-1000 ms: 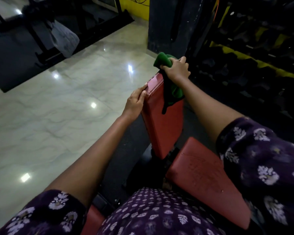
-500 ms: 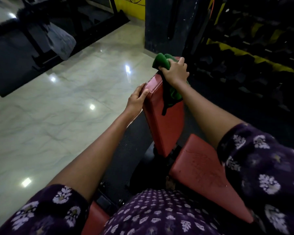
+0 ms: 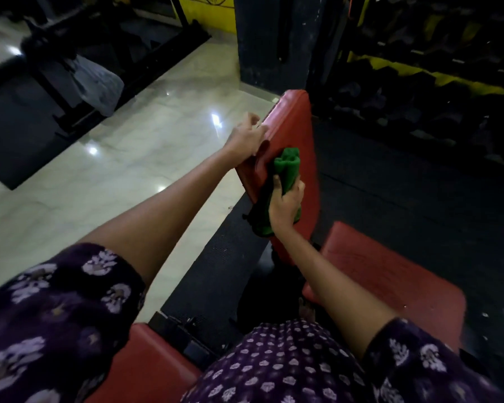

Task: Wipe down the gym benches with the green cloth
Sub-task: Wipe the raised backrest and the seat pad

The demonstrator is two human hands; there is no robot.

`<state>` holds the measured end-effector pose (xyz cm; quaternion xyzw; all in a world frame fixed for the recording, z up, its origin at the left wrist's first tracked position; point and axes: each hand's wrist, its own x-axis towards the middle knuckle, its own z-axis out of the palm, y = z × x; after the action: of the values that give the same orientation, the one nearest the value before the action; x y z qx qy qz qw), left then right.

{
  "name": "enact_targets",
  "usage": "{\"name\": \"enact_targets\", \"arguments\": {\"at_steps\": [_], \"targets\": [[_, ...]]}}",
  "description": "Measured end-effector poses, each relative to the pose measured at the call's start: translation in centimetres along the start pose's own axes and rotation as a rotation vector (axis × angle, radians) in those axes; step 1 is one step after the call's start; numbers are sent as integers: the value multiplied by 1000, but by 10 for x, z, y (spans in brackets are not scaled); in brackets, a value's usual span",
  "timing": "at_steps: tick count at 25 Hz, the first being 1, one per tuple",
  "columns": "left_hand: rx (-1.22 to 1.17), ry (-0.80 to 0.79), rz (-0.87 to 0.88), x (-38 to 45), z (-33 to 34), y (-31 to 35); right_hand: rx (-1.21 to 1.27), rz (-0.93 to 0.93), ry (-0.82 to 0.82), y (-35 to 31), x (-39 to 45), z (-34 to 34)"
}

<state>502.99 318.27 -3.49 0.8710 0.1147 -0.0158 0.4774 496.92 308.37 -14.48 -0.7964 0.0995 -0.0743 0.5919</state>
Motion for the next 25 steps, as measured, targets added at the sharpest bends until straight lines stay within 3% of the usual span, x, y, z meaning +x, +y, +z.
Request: {"name": "enact_targets", "arguments": {"at_steps": [2, 4, 9, 14, 19, 20, 23, 25], "targets": [[299, -49, 117, 3, 14, 5, -4, 210, 19, -3, 19, 1], [552, -16, 158, 2, 20, 2, 44, 295, 27, -16, 21, 4], [521, 23, 171, 7, 22, -2, 40, 69, 12, 4, -3, 5], [447, 146, 235, 7, 29, -4, 68, 364, -12, -19, 73, -12], [648, 150, 167, 1, 37, -3, -24, -4, -31, -26, 61, -8], [700, 144, 165, -1, 38, -4, -14, 2, -38, -20, 69, -12], [747, 169, 193, 0, 37, -3, 40, 295, -35, -8, 109, -20], [772, 210, 201, 0, 39, -4, 46, 325, -41, -11, 120, -17]]}}
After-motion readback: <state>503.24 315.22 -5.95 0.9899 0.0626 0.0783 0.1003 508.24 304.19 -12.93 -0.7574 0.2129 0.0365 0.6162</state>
